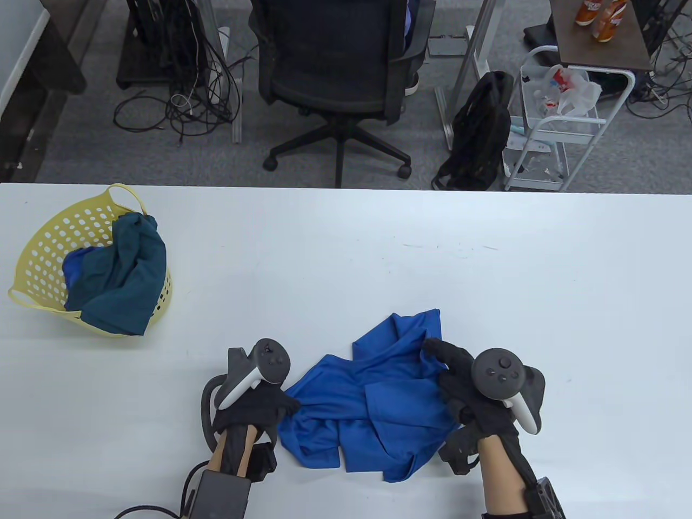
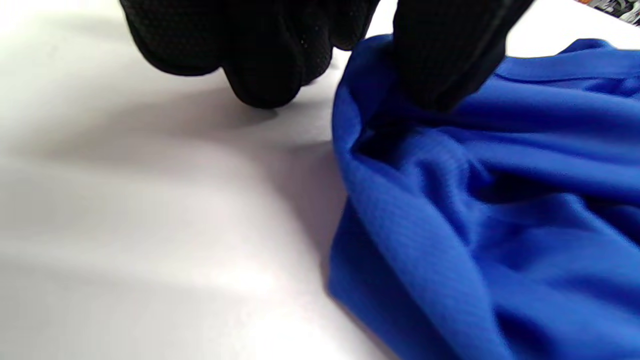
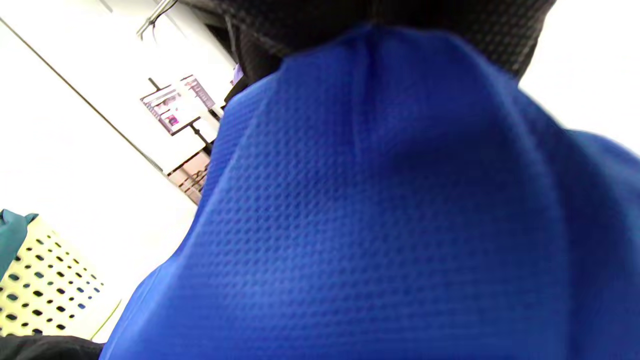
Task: Fold and stack clothes and towels from laundry basket
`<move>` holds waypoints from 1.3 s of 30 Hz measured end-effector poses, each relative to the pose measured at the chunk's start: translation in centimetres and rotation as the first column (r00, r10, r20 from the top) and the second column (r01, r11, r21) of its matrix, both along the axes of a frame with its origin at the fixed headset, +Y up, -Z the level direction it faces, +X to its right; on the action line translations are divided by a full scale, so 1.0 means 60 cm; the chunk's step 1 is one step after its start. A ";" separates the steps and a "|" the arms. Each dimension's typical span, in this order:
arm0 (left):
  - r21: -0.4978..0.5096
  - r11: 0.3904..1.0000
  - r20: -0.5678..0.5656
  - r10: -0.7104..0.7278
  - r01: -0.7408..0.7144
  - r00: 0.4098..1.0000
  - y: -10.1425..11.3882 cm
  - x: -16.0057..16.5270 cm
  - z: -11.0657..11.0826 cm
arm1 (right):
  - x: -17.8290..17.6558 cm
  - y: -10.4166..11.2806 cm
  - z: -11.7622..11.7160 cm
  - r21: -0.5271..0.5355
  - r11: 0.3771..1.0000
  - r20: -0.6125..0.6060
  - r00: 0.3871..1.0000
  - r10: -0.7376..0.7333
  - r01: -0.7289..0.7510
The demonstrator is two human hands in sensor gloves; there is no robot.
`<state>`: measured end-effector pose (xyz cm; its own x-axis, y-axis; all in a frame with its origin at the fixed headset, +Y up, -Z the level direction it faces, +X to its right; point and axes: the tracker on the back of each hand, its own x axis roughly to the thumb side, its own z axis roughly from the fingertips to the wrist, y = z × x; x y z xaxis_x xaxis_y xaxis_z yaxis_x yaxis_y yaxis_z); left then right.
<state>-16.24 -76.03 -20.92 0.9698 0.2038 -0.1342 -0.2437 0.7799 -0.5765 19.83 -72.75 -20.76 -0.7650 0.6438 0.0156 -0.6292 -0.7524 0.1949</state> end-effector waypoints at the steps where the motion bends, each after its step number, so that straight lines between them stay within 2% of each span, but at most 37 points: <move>1: 0.004 0.999 0.000 -0.038 0.038 0.999 -0.002 0.001 0.000 | 0.002 0.002 -0.001 -0.022 0.999 -0.039 0.999 0.031 -0.032; 4: 0.056 0.993 -0.006 -0.108 0.108 0.994 -0.003 0.002 0.000 | 0.006 0.004 -0.003 -0.087 0.988 -0.119 0.986 0.113 -0.124; 7: 0.083 0.988 -0.006 -0.134 0.134 0.991 -0.004 -0.001 -0.001 | 0.016 0.003 -0.002 -0.083 0.982 -0.085 0.983 0.164 -0.171; 9: 0.086 0.989 0.001 -0.121 0.121 0.993 -0.005 -0.004 -0.001 | 0.026 0.003 -0.003 -0.094 0.986 -0.084 0.988 0.128 -0.135; 12: 0.124 0.986 -0.016 -0.107 0.108 0.994 -0.003 -0.010 -0.002 | 0.051 -0.002 -0.002 -0.195 0.981 -0.112 0.994 -0.016 -0.006; 13: 0.147 0.985 -0.034 -0.091 0.095 0.995 0.000 -0.014 -0.002 | 0.060 -0.004 -0.001 -0.164 0.985 -0.057 0.996 -0.069 0.059; 14: 0.155 0.985 -0.046 -0.073 0.080 0.996 0.002 -0.019 -0.003 | 0.066 -0.006 -0.002 -0.116 0.991 0.018 0.998 -0.063 0.065; 15: 0.161 0.985 -0.052 -0.060 0.067 0.997 0.003 -0.022 -0.003 | 0.069 -0.005 0.000 -0.047 0.998 0.111 0.993 -0.027 0.032; 17: 0.164 0.986 -0.060 -0.019 0.029 0.998 0.003 -0.029 -0.004 | 0.067 -0.002 0.000 0.060 0.994 0.163 0.983 0.084 -0.095; 19: 0.184 0.983 -0.073 -0.009 0.023 0.997 0.008 -0.035 -0.005 | 0.063 0.002 0.001 0.033 0.987 0.144 0.978 0.150 -0.156; 22: 0.266 0.964 -0.106 0.010 0.018 0.994 0.024 -0.052 -0.005 | 0.056 0.005 0.000 0.004 0.990 0.092 0.986 0.141 -0.142; 26: 0.343 0.937 -0.179 0.000 0.062 0.984 0.040 -0.079 -0.001 | 0.060 0.007 0.000 0.022 0.968 0.128 0.961 0.245 -0.250; 29: 0.369 0.923 -0.213 -0.028 0.107 0.977 0.046 -0.094 0.001 | 0.061 0.005 -0.001 0.002 0.970 0.131 0.961 0.242 -0.245; 32: 0.424 0.888 -0.267 -0.063 0.176 0.962 0.055 -0.110 0.005 | 0.066 0.013 0.002 0.058 0.937 0.174 0.928 0.331 -0.345; 34: 0.462 0.865 -0.280 -0.065 0.194 0.958 0.062 -0.122 0.008 | 0.071 0.016 0.005 0.070 0.955 0.162 0.948 0.275 -0.289; 36: 0.466 0.870 -0.267 -0.035 0.161 0.963 0.065 -0.124 0.009 | 0.063 0.017 0.009 0.177 0.973 0.193 0.975 0.112 -0.147; 37: 0.467 0.872 -0.265 -0.021 0.147 0.964 0.065 -0.123 0.009 | 0.052 0.017 0.010 0.204 0.973 0.178 0.981 0.076 -0.112; 39: 0.461 0.875 -0.258 -0.031 0.151 0.966 0.064 -0.118 0.008 | 0.020 0.016 0.009 0.172 0.970 0.117 0.981 0.153 -0.171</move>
<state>-23.31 -72.21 -20.44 0.9389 0.2135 -0.2699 -0.2396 0.9685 -0.0675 21.02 -71.79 -20.20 -0.8624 0.5050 0.0365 -0.5057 -0.8626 -0.0120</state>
